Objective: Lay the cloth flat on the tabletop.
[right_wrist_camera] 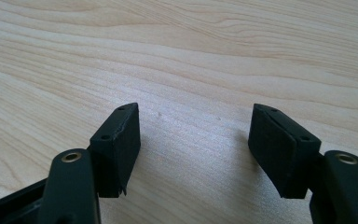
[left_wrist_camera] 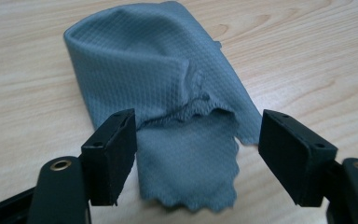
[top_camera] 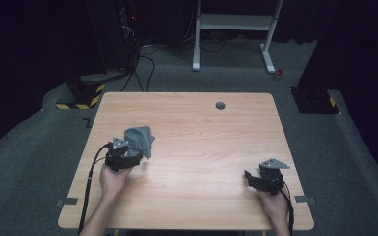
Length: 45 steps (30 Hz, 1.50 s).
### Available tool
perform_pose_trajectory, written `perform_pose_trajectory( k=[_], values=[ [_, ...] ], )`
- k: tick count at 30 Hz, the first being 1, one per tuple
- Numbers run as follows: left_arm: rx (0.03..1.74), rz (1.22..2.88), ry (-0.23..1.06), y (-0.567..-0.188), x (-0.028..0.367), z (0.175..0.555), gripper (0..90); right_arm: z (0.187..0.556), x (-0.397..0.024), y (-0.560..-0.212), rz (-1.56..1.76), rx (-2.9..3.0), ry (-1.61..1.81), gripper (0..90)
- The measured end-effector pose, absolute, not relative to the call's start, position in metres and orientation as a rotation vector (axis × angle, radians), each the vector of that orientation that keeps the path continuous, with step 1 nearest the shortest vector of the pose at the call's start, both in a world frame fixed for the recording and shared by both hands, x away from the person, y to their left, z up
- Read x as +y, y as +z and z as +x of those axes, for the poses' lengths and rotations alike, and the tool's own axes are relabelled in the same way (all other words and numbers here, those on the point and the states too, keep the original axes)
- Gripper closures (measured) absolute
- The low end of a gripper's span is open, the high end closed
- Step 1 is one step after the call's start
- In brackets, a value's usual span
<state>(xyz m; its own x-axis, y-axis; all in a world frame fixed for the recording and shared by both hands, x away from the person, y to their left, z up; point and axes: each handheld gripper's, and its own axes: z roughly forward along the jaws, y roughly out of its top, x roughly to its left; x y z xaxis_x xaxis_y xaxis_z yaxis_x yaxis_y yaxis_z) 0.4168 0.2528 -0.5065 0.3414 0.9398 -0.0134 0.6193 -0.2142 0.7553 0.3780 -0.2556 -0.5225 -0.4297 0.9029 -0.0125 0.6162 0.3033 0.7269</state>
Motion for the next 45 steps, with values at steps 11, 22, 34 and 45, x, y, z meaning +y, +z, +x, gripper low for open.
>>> perform_pose_trajectory(
  k=[11, 22, 34, 45],
  values=[
    [1.448, 1.956, 0.648, -0.516, 0.243, 0.445, 39.5, 0.378, -0.256, -0.523, 1.352, 2.156, 0.919, 34.0],
    [1.467, 1.926, 0.581, -0.516, 0.253, 0.449, 81.3, 0.378, -0.256, -0.523, 1.351, 2.157, 0.918, 33.9],
    [1.291, 1.936, 0.504, -0.509, 0.227, 0.433, 85.0, 0.378, -0.256, -0.523, 1.35, 2.157, 0.918, 33.9],
    [1.164, 1.966, 0.42, -0.505, 0.195, 0.417, 85.0, 0.378, -0.256, -0.522, 1.35, 2.16, 0.919, 33.6]
  ],
)
